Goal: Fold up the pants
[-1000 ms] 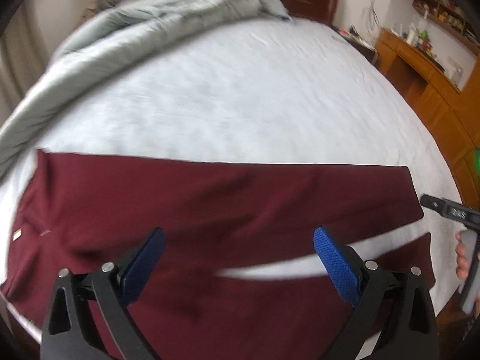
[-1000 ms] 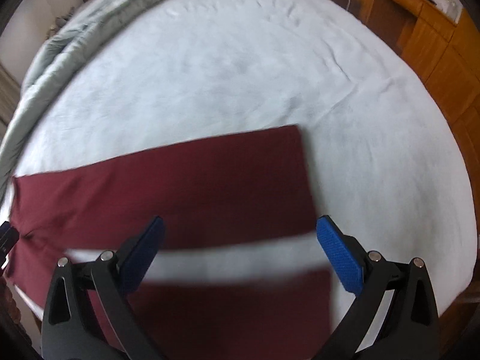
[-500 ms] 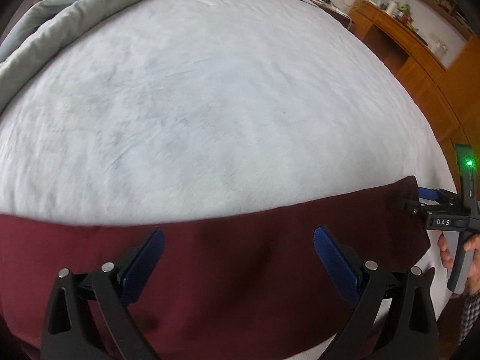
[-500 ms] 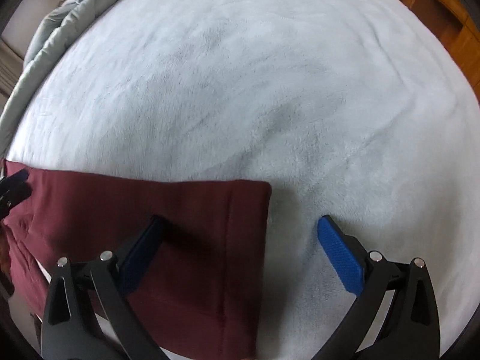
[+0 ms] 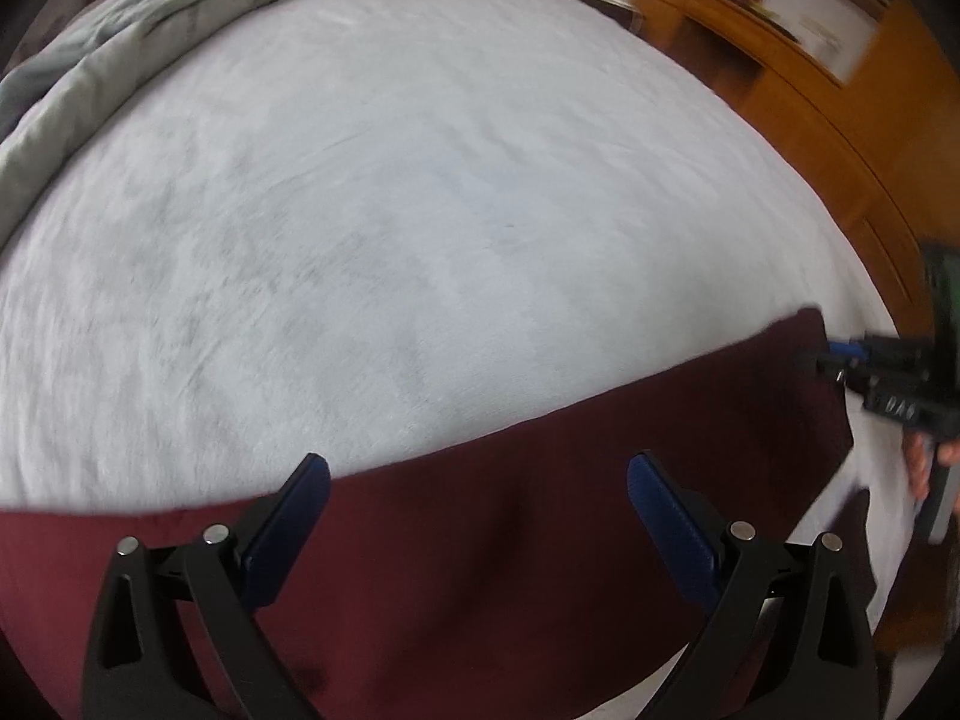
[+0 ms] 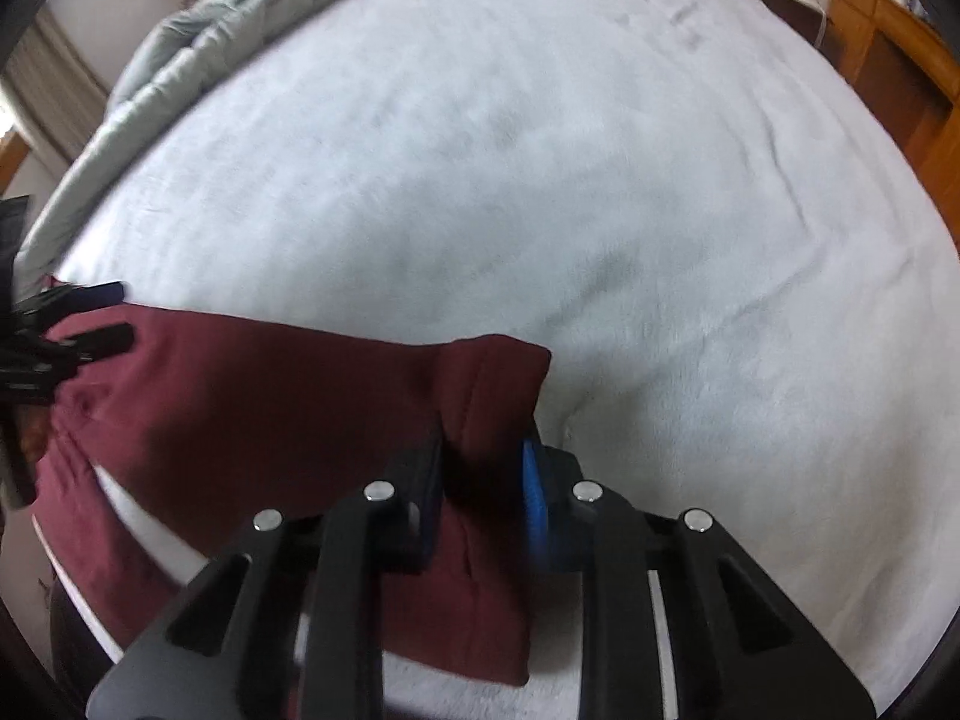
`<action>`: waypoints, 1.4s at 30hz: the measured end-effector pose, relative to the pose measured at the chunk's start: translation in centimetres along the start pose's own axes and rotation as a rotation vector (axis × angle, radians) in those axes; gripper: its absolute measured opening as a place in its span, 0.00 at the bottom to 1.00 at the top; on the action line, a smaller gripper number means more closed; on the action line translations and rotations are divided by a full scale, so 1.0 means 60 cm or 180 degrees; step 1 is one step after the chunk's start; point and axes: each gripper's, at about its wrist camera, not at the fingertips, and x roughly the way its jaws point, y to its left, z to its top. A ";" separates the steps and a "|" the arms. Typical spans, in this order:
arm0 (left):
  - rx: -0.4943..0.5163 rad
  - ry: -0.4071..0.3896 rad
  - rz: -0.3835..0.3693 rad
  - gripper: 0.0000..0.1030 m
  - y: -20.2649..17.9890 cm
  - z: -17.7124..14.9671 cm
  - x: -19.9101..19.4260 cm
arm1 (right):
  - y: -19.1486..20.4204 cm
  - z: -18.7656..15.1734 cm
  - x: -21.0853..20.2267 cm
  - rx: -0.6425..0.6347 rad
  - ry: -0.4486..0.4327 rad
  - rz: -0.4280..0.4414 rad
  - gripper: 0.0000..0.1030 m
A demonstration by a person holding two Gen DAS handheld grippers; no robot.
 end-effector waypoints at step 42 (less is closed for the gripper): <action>0.1111 -0.0239 -0.0082 0.12 -0.206 -0.248 -0.177 | 0.031 -0.241 -0.182 -0.0115 -0.0821 0.0465 0.23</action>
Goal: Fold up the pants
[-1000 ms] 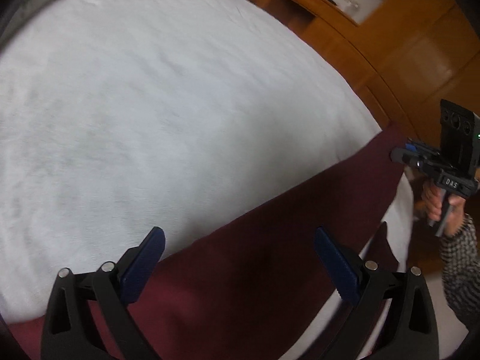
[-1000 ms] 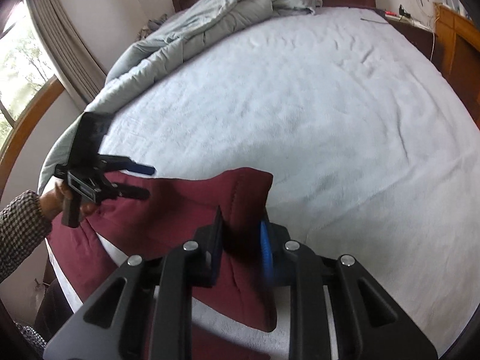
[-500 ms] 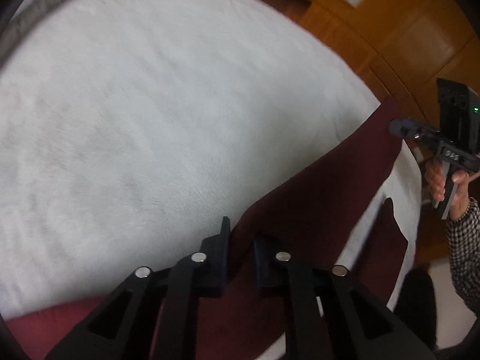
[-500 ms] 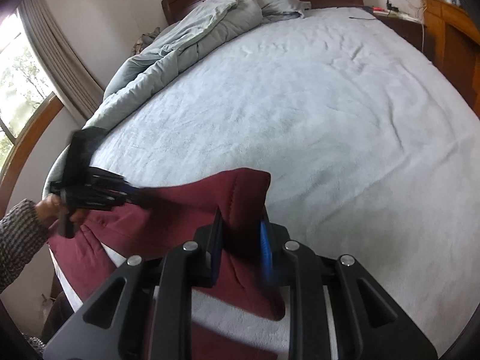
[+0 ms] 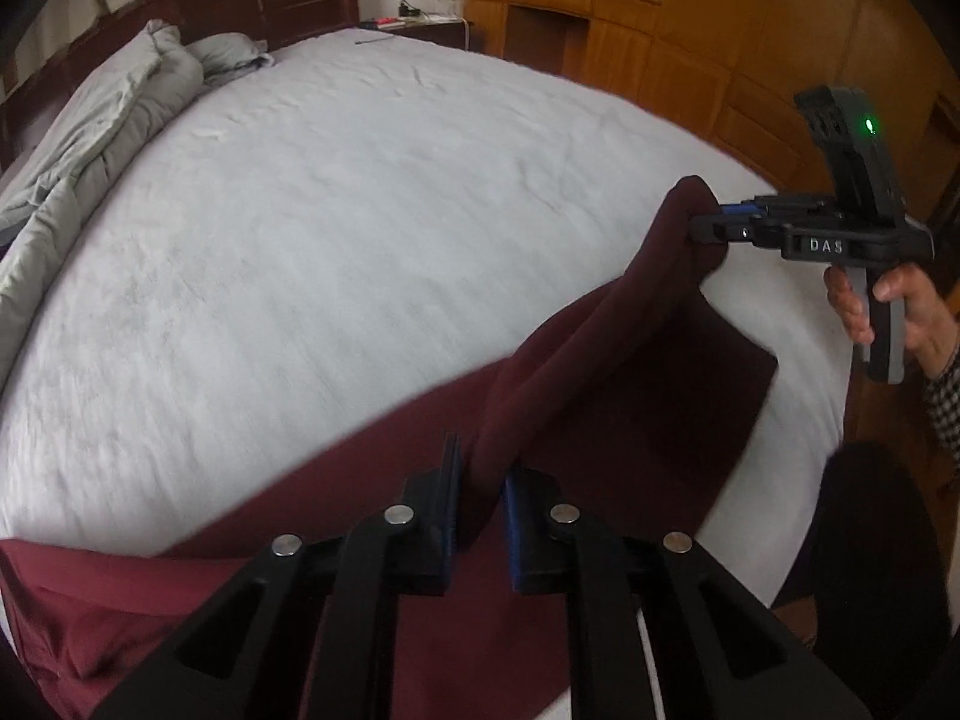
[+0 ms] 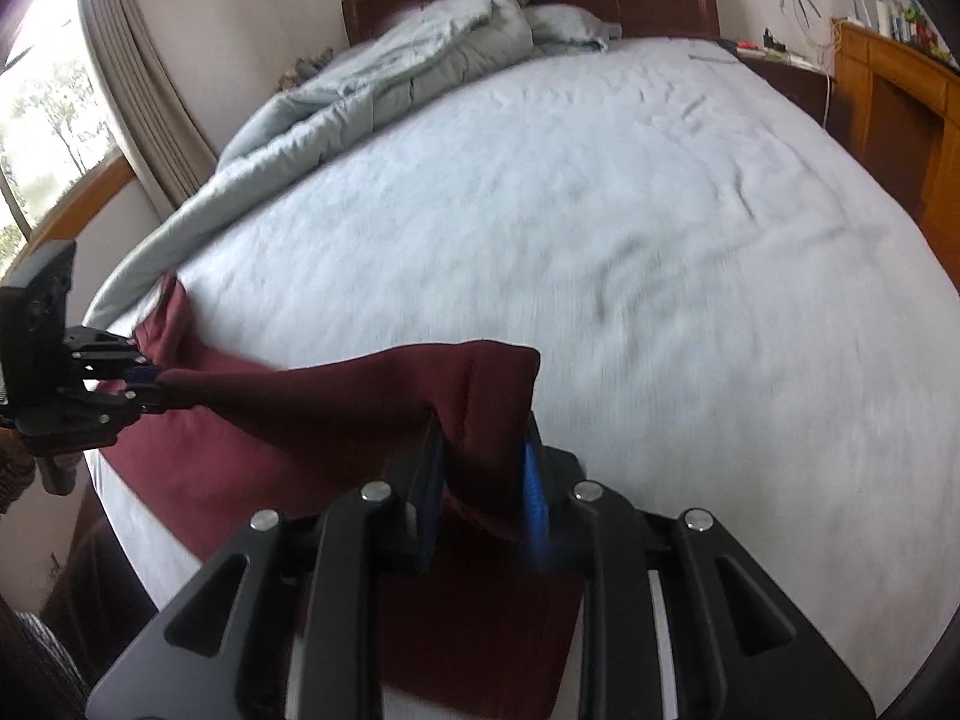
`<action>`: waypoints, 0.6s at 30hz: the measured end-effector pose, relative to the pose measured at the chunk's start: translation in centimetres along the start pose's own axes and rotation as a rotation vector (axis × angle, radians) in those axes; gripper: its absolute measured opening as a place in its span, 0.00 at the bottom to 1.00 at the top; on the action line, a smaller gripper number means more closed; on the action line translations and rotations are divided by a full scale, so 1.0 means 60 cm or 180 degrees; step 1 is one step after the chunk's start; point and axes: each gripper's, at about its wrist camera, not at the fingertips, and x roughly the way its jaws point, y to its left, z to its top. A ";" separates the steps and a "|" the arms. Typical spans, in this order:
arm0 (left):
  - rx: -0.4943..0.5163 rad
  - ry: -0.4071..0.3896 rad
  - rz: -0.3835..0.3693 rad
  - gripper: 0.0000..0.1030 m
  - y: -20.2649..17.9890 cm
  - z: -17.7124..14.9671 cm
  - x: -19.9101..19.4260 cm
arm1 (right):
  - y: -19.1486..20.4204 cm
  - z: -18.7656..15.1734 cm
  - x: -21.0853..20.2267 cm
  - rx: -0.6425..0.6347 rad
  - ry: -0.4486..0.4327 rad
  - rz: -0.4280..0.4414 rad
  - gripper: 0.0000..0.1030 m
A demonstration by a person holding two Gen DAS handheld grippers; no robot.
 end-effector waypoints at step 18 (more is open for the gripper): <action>-0.0449 0.0214 -0.0127 0.13 -0.009 -0.070 0.090 | 0.031 -0.153 -0.026 0.1620 0.0443 0.0762 0.68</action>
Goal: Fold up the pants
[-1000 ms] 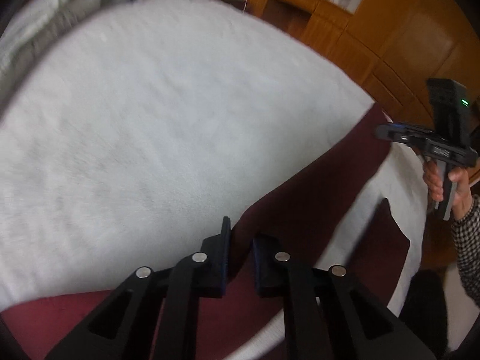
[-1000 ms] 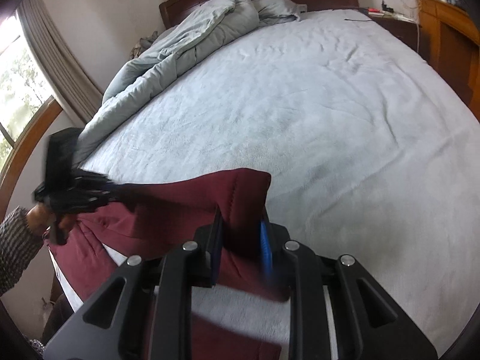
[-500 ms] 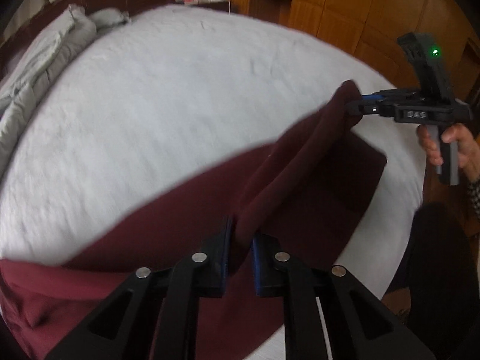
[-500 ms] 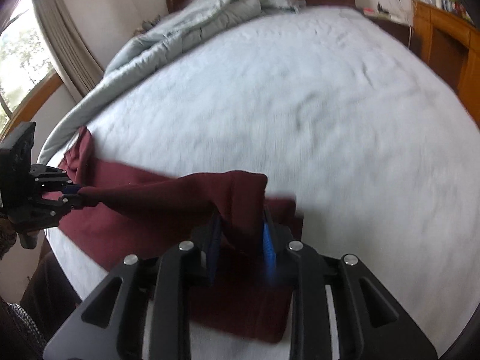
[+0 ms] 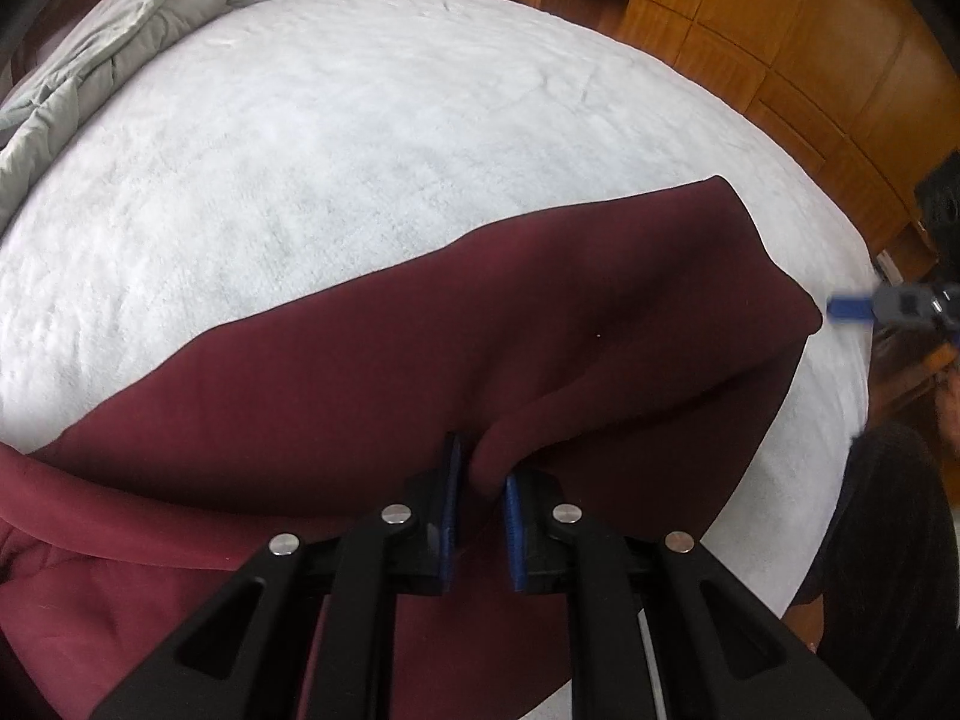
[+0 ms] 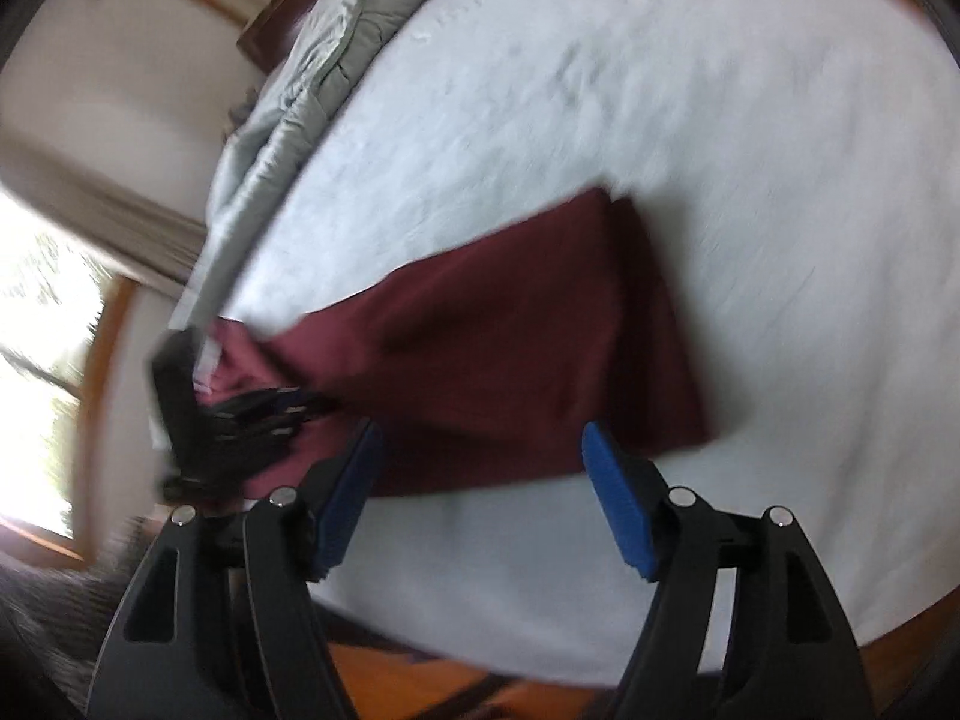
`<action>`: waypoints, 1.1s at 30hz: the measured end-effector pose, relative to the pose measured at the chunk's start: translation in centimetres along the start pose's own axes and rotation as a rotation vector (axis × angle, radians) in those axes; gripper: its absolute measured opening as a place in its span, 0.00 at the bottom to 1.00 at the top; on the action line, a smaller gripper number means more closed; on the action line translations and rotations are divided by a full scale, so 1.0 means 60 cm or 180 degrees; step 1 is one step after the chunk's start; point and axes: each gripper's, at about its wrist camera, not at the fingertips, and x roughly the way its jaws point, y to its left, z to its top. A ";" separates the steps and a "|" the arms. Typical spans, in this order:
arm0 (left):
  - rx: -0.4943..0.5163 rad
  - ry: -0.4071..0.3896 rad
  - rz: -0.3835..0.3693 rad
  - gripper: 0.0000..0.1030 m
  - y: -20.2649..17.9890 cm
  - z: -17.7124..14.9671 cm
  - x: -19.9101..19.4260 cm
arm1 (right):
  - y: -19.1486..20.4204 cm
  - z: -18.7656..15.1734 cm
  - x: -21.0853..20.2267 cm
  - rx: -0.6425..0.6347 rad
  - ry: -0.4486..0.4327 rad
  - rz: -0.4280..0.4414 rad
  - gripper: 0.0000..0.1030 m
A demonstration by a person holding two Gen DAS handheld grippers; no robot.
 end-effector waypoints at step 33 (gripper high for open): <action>0.0147 0.0024 0.0080 0.16 -0.087 -0.066 -0.005 | -0.046 0.010 0.056 0.0736 -0.0207 -0.0568 0.11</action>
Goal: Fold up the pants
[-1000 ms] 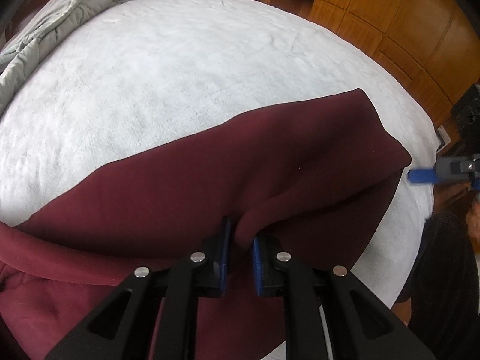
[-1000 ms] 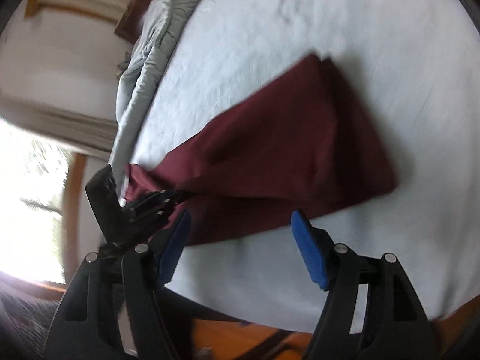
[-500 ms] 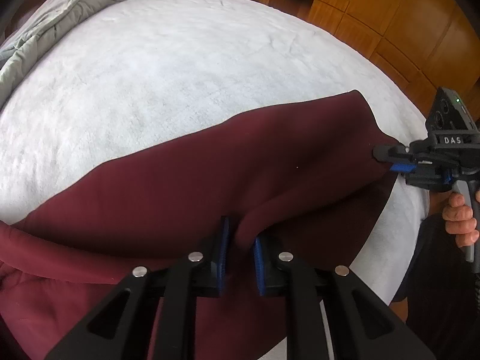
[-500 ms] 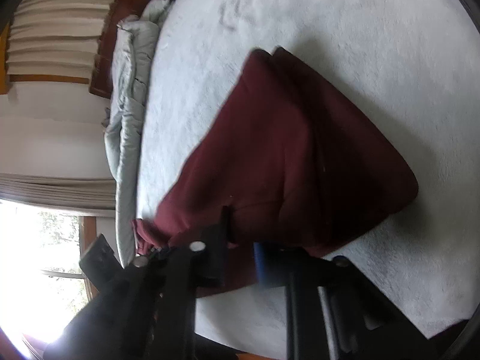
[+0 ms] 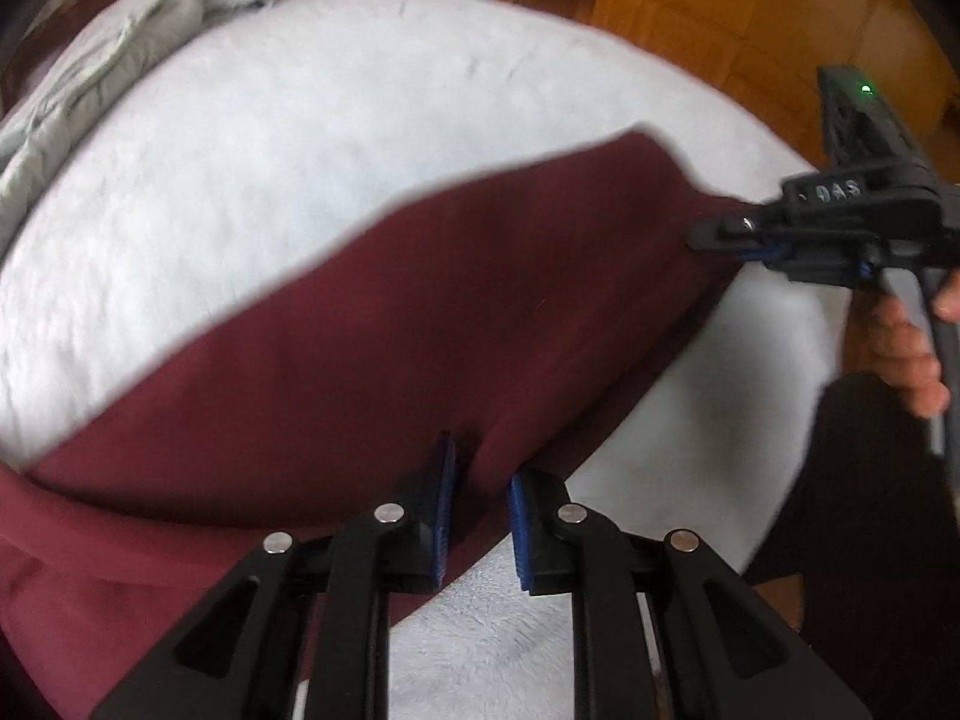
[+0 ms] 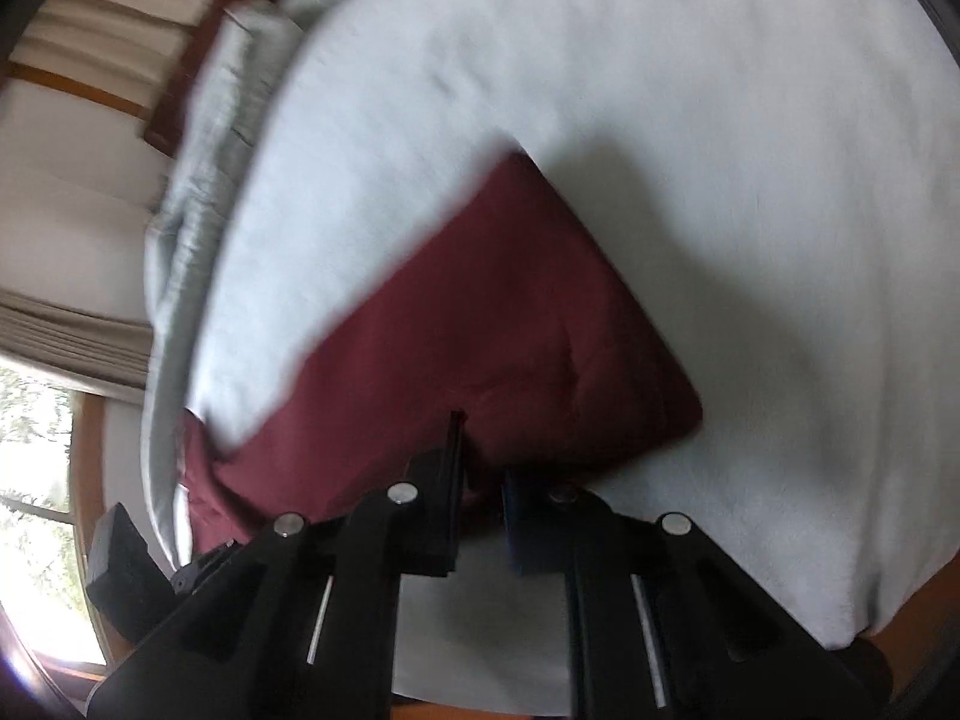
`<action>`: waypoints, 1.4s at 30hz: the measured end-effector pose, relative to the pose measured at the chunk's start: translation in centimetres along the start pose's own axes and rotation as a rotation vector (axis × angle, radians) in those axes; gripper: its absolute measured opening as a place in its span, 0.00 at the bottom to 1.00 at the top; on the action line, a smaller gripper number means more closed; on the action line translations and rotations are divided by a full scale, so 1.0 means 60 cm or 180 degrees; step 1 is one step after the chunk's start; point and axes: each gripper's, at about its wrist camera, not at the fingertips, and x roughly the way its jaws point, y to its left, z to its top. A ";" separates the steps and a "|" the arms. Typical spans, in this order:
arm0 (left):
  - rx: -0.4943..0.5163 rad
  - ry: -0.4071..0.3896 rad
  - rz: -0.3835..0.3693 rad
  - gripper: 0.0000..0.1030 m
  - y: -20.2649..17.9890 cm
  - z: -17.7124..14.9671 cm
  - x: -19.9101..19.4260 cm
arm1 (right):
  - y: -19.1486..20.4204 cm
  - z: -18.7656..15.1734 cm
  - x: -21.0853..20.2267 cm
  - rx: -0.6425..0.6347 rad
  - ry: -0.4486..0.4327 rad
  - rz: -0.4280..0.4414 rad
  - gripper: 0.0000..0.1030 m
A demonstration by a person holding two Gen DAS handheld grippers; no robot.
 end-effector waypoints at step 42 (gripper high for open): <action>-0.2867 -0.0054 -0.0316 0.15 0.396 -0.083 -0.092 | 0.286 -0.156 0.188 -0.1000 0.0560 0.0054 0.54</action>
